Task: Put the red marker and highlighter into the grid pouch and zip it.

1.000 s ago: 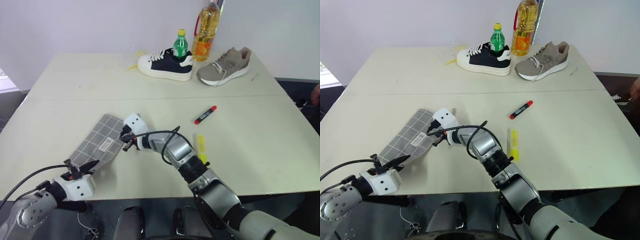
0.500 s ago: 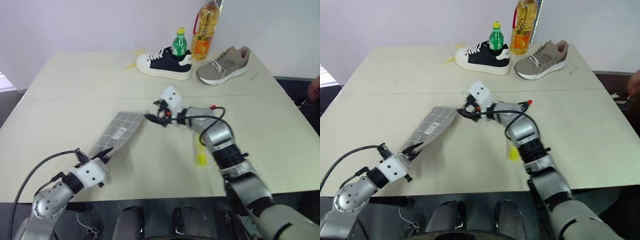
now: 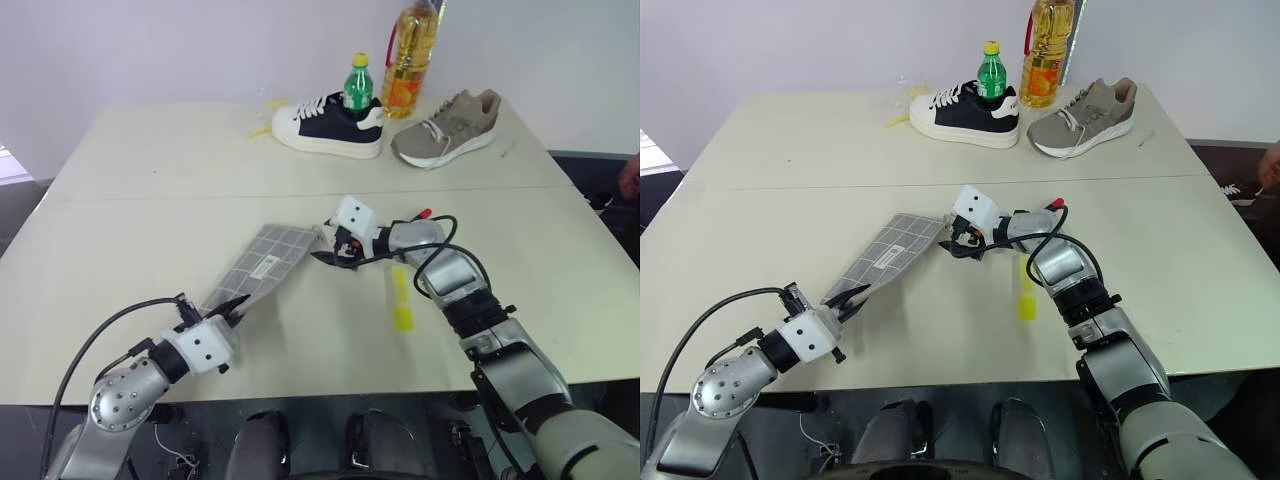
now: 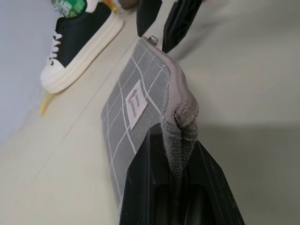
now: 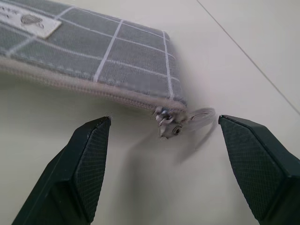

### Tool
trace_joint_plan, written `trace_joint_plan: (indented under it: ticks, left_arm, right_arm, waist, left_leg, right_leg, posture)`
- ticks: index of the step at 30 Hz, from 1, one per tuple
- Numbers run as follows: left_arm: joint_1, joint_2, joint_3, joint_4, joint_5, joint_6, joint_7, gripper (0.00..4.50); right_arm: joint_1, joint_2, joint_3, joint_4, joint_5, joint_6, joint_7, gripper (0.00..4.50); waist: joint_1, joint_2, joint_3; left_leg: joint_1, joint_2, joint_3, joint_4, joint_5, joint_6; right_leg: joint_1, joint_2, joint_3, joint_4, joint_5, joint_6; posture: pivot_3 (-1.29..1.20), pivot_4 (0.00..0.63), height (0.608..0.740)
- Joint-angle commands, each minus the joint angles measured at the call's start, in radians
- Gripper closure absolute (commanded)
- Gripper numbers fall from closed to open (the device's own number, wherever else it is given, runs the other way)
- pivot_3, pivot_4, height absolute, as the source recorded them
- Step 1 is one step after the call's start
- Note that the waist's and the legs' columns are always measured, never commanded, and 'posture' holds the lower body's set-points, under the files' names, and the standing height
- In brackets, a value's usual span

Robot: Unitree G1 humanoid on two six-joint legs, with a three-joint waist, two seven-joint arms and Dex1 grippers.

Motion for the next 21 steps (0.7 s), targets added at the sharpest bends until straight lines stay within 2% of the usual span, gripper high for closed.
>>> trace_joint_plan:
  ticks: [1,9,12,17,18,21]
  left_arm:
    - [-0.010,-0.012,0.030,-0.055,-0.024,-0.007,0.020,4.50]
    - [-0.016,-0.013,0.037,-0.075,-0.016,0.006,0.020,4.50]
    - [-0.022,-0.012,0.036,-0.074,-0.009,0.008,0.021,4.50]
    - [-0.035,-0.013,0.035,-0.066,-0.005,0.010,0.024,4.50]
    - [-0.040,-0.014,0.034,-0.062,-0.003,0.011,0.026,4.50]
    - [-0.050,-0.018,0.029,-0.052,0.006,0.012,0.034,4.50]
  right_arm:
    - [-0.041,0.013,-0.038,0.020,0.006,-0.035,-0.007,0.68]
    - [-0.078,0.048,-0.086,0.116,0.025,-0.045,-0.015,0.68]
    - [-0.087,0.066,-0.109,0.144,0.035,-0.022,-0.023,1.58]
    - [-0.095,0.088,-0.137,0.144,0.056,0.037,-0.028,4.14]
    - [-0.092,0.095,-0.144,0.132,0.062,0.054,-0.032,4.46]
    - [-0.079,0.110,-0.155,0.096,0.071,0.105,-0.058,4.46]
  waist:
    - [-0.001,0.000,0.000]
    - [-0.002,0.000,0.000]
    - [-0.002,0.000,0.000]
    - [-0.002,0.000,0.000]
    - [-0.002,0.000,0.000]
    - [-0.002,0.000,0.000]
  left_leg:
    - [0.000,0.000,0.000,0.000,0.000,0.000]
    - [0.000,0.000,0.000,0.000,0.000,0.000]
    - [0.000,0.000,0.000,0.000,0.000,0.000]
    - [0.000,0.000,0.000,0.000,0.000,0.000]
    - [0.000,0.000,0.000,0.000,0.000,0.000]
    - [0.000,0.000,0.000,0.000,0.000,0.000]
  right_leg:
    - [0.000,0.000,0.000,0.000,0.000,0.000]
    - [0.000,0.000,0.000,0.001,0.000,0.000]
    - [0.000,0.000,0.000,0.001,0.000,0.000]
    - [0.000,0.000,0.000,0.001,0.000,0.000]
    - [0.000,0.000,0.000,0.001,0.000,0.000]
    - [0.000,0.000,0.000,0.001,0.000,0.000]
  posture:
    - [0.00,0.150,0.702]
    - [0.00,0.150,0.702]
    - [0.00,0.150,0.702]
    - [0.00,0.150,0.702]
    - [0.00,0.150,0.702]
    - [0.00,0.150,0.702]
